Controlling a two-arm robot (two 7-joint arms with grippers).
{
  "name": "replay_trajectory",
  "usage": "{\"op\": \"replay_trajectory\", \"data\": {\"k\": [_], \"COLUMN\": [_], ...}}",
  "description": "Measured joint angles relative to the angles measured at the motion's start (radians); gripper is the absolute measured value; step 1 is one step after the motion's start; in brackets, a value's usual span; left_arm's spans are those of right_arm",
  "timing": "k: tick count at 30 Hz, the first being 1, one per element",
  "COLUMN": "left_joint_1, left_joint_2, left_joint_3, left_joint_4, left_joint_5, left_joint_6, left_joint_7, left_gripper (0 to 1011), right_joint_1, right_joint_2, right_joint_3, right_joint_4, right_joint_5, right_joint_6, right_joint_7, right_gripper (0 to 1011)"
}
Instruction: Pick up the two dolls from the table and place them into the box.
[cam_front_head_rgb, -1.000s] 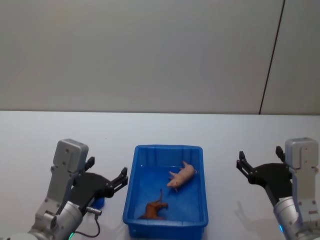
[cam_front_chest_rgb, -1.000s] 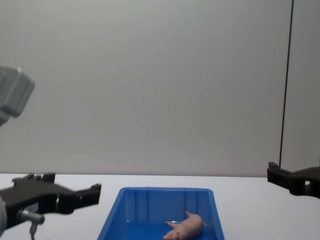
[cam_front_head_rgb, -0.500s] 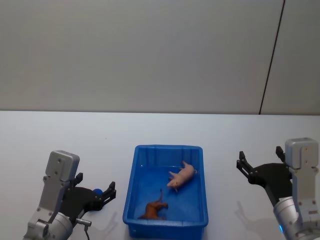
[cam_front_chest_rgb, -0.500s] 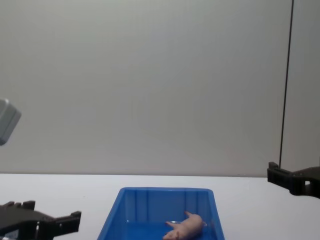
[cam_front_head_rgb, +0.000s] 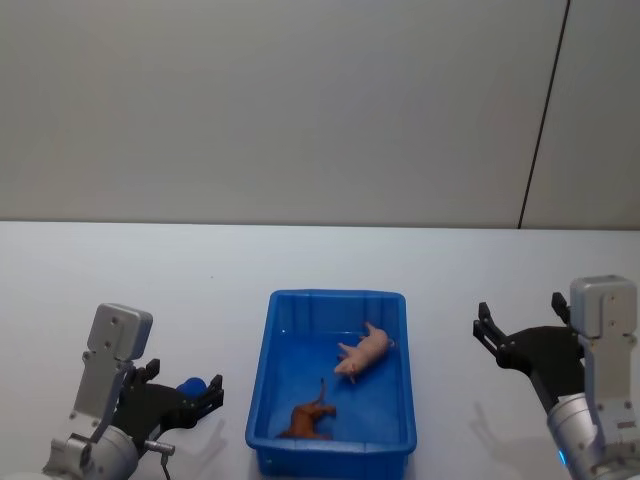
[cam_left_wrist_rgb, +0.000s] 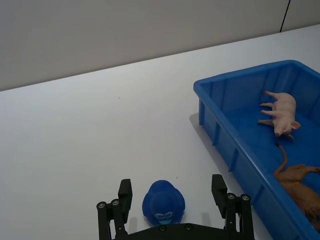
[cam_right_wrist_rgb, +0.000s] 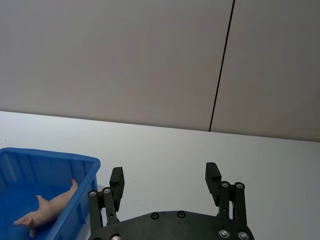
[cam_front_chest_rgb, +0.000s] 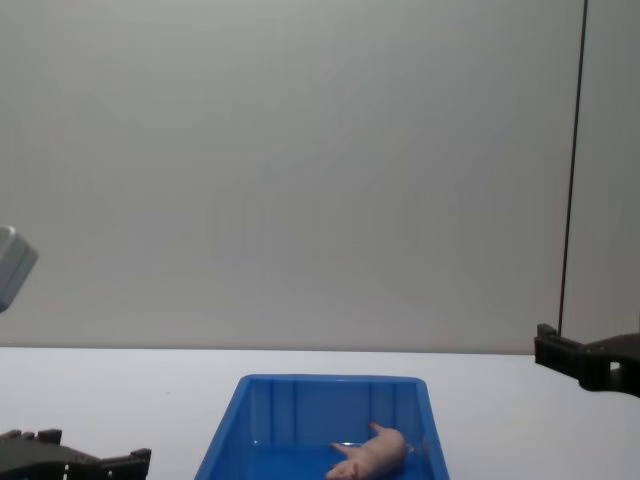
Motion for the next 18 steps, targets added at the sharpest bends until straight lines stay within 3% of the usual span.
{"op": "replay_trajectory", "data": {"k": [18], "left_joint_1": [-0.044], "left_joint_2": [-0.024], "left_joint_3": [-0.010], "left_joint_4": [0.101], "left_joint_5": [-0.020], "left_joint_6": [0.038], "left_joint_7": [-0.084], "left_gripper": [1001], "right_joint_1": [0.000], "right_joint_2": [0.000], "right_joint_3": [0.000], "right_joint_4": [0.000], "right_joint_5": [0.000], "right_joint_6": [0.000], "right_joint_7": [0.000], "right_gripper": [1001]}}
